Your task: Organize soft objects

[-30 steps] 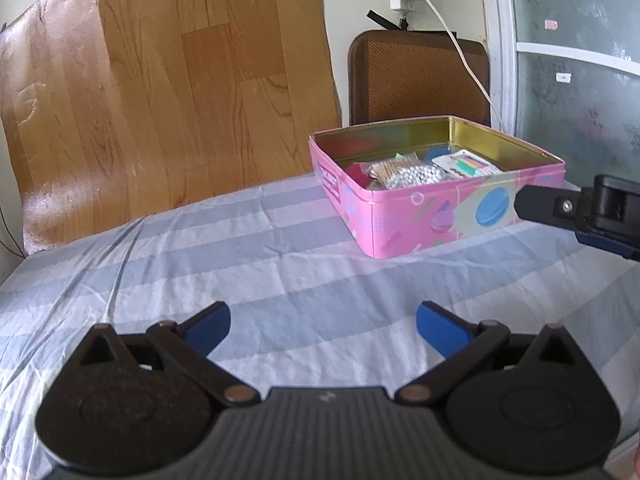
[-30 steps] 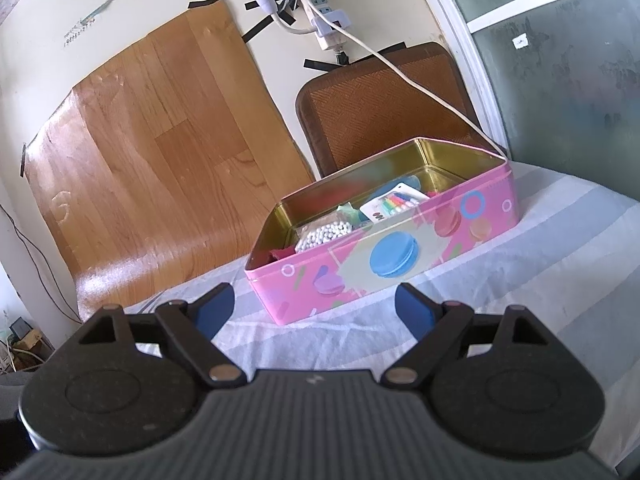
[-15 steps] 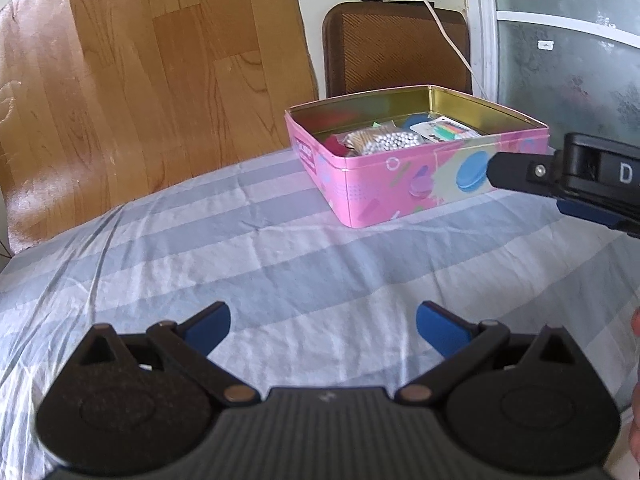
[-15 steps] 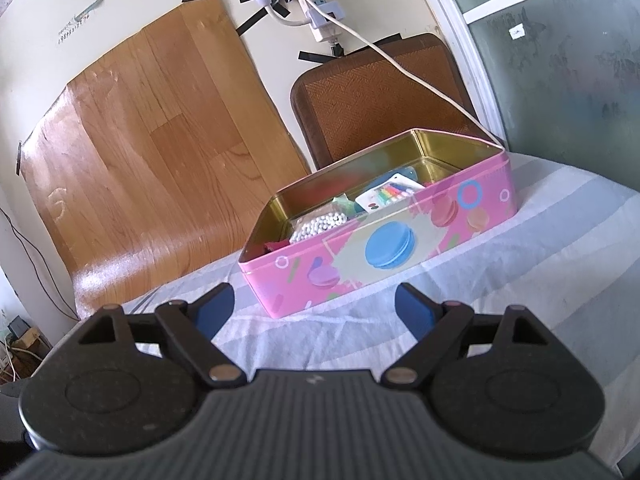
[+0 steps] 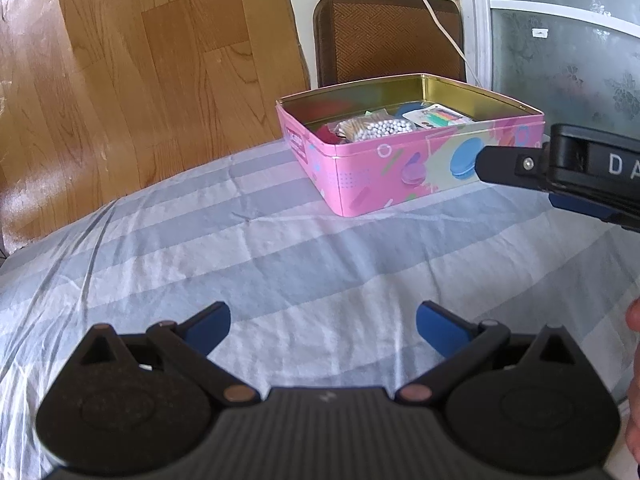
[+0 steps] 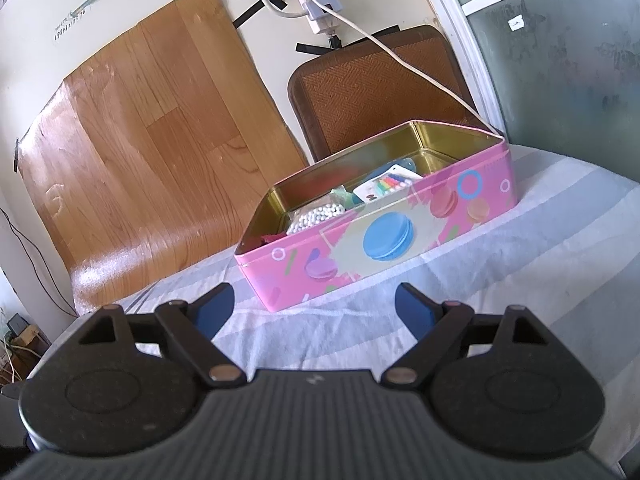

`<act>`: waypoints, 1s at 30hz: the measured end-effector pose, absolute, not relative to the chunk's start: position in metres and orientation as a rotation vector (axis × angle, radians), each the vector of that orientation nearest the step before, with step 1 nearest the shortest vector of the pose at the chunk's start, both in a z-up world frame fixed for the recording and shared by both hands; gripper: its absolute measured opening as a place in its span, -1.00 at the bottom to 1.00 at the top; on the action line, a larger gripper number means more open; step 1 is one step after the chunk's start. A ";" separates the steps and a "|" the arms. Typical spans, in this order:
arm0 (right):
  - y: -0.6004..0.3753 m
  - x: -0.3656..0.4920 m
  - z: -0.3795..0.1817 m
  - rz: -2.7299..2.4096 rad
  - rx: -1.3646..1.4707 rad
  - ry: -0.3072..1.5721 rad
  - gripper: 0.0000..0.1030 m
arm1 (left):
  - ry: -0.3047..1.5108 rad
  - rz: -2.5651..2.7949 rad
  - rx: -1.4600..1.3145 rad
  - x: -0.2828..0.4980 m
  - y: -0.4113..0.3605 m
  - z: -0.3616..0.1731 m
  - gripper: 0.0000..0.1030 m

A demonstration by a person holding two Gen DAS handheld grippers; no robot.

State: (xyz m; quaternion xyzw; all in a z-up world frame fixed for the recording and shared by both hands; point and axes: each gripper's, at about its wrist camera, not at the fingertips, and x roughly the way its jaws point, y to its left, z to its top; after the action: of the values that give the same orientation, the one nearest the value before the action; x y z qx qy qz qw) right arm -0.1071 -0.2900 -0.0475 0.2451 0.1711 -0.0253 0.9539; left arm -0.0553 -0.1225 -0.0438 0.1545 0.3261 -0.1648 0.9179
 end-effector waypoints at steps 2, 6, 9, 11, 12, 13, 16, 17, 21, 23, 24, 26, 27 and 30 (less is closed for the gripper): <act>-0.289 -0.107 -0.048 -0.053 0.499 0.350 0.74 | 0.666 -0.324 0.329 -0.055 -0.123 -0.044 0.99; -0.290 -0.106 -0.050 -0.054 0.503 0.355 0.74 | 0.648 -0.299 0.347 -0.055 -0.124 -0.044 0.99; -0.289 -0.106 -0.050 -0.055 0.503 0.356 0.74 | 0.637 -0.283 0.365 -0.056 -0.125 -0.045 0.99; -0.289 -0.106 -0.050 -0.054 0.504 0.357 0.74 | 0.638 -0.285 0.368 -0.056 -0.126 -0.045 0.99; -0.289 -0.106 -0.051 -0.054 0.506 0.358 0.74 | 0.640 -0.286 0.370 -0.055 -0.126 -0.046 0.99; -0.289 -0.106 -0.051 -0.054 0.506 0.360 0.74 | 0.640 -0.287 0.371 -0.056 -0.126 -0.046 0.99; -0.290 -0.105 -0.052 -0.055 0.508 0.362 0.74 | 0.654 -0.293 0.373 -0.055 -0.127 -0.047 0.99; -0.290 -0.105 -0.052 -0.054 0.509 0.362 0.74 | 0.658 -0.300 0.370 -0.055 -0.127 -0.047 0.99; -0.290 -0.105 -0.053 -0.056 0.510 0.364 0.74 | 0.680 -0.318 0.365 -0.055 -0.128 -0.048 0.99; -0.290 -0.105 -0.053 -0.055 0.512 0.366 0.74 | 0.689 -0.324 0.368 -0.055 -0.129 -0.050 0.99; -0.290 -0.105 -0.054 -0.055 0.512 0.367 0.74 | 0.694 -0.328 0.370 -0.055 -0.130 -0.051 0.99; -0.290 -0.105 -0.054 -0.055 0.513 0.368 0.74 | 0.709 -0.338 0.371 -0.054 -0.131 -0.053 0.99; -0.291 -0.105 -0.055 -0.055 0.514 0.369 0.74 | 0.718 -0.343 0.370 -0.054 -0.132 -0.054 0.99; -0.291 -0.105 -0.055 -0.056 0.515 0.369 0.74 | 0.740 -0.353 0.368 -0.052 -0.132 -0.056 0.99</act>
State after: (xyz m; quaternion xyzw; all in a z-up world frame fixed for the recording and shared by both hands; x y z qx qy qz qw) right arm -0.1048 -0.2908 -0.0548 0.2531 0.1815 -0.0276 0.9499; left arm -0.0525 -0.1324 -0.0563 0.1778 0.3575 -0.1706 0.9008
